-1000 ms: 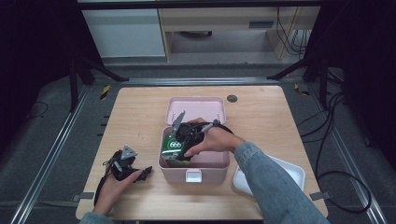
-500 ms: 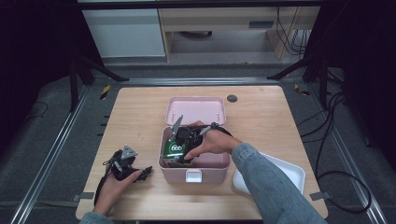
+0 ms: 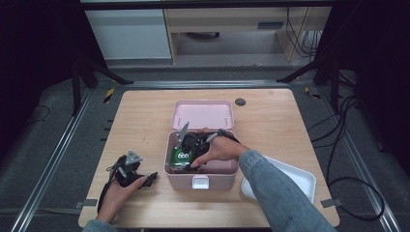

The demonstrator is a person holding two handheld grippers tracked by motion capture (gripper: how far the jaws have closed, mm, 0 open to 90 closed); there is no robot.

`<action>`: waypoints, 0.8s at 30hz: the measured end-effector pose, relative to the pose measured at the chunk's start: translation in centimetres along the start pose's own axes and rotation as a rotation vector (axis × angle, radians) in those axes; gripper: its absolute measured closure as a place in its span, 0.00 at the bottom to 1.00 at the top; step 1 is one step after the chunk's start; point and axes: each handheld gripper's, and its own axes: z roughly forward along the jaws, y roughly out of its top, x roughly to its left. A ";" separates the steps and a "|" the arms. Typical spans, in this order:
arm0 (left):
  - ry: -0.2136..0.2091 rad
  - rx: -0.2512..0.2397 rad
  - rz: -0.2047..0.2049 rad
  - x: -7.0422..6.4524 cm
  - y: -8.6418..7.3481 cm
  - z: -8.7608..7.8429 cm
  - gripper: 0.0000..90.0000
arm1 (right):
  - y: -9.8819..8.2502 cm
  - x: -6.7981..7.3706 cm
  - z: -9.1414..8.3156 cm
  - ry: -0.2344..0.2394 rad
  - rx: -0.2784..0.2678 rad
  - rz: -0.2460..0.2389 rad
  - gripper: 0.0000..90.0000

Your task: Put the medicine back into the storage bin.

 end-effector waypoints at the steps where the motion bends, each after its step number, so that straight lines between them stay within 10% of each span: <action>1: 0.000 0.000 0.000 0.0 0.0 0.0 0.03 | 0.0 0.0 0.0 0.001 0.002 0.002 0.18; 9: 0.000 -0.001 0.002 0.0 0.0 0.0 0.03 | 0.0 0.2 0.0 -0.011 0.037 0.010 0.15; 24: 0.002 -0.002 -0.002 0.0 0.0 0.0 0.03 | 0.6 0.3 -4.8 -0.072 -0.157 0.082 0.17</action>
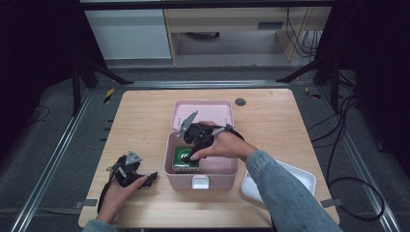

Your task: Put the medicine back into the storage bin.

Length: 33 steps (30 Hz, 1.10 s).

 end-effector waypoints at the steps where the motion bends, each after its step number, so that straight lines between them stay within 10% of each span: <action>1: 0.000 0.000 0.000 0.0 0.0 0.0 0.03 | 0.0 0.0 -0.5 -0.011 -0.009 0.006 0.19; 18: 0.004 -0.001 -0.003 0.0 0.0 0.0 0.03 | -3.6 -1.3 -10.0 -0.265 -0.125 0.128 0.51; 33: 0.006 -0.003 -0.004 -0.1 -0.1 0.0 0.03 | -10.7 -1.9 -14.6 -0.360 -0.101 0.256 0.69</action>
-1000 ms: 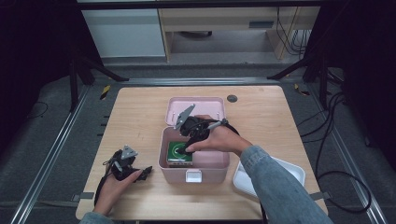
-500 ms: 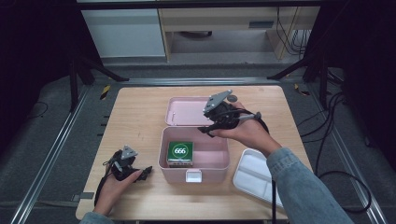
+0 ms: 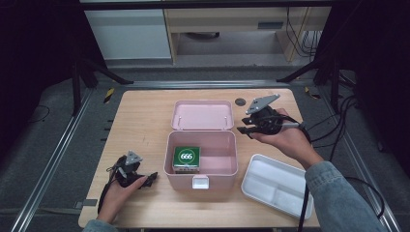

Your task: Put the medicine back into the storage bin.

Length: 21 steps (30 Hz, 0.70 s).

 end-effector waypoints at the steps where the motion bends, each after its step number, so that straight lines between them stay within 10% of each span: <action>1: 0.000 0.000 0.000 0.0 0.0 0.0 0.02 | -0.4 -0.1 -0.1 -0.002 0.004 0.010 0.70; 21: 0.000 0.000 -0.001 0.0 0.0 0.0 0.03 | -8.6 -0.1 0.4 -0.002 0.085 0.113 0.78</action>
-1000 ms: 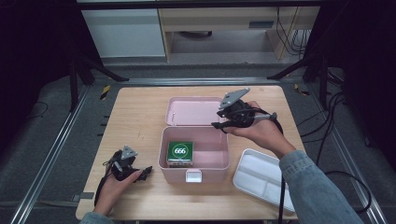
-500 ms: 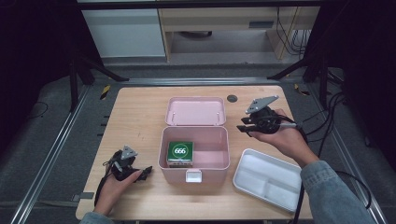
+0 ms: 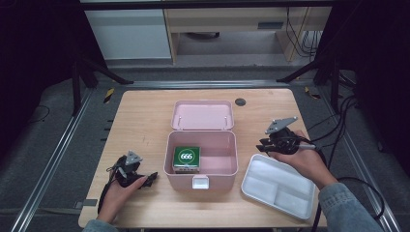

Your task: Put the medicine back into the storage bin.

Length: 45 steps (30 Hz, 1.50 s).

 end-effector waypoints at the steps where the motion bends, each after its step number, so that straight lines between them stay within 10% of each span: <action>1: 0.000 0.000 0.000 0.0 0.0 0.0 0.02 | -0.4 0.0 0.1 0.002 0.004 0.004 0.79; 23: 0.003 -0.002 -0.003 0.0 0.0 0.0 0.02 | -6.2 1.4 -0.1 0.063 0.061 0.051 0.77; 45: 0.002 -0.002 -0.003 0.0 0.0 0.0 0.02 | -9.1 3.3 1.7 0.113 0.195 -0.011 0.78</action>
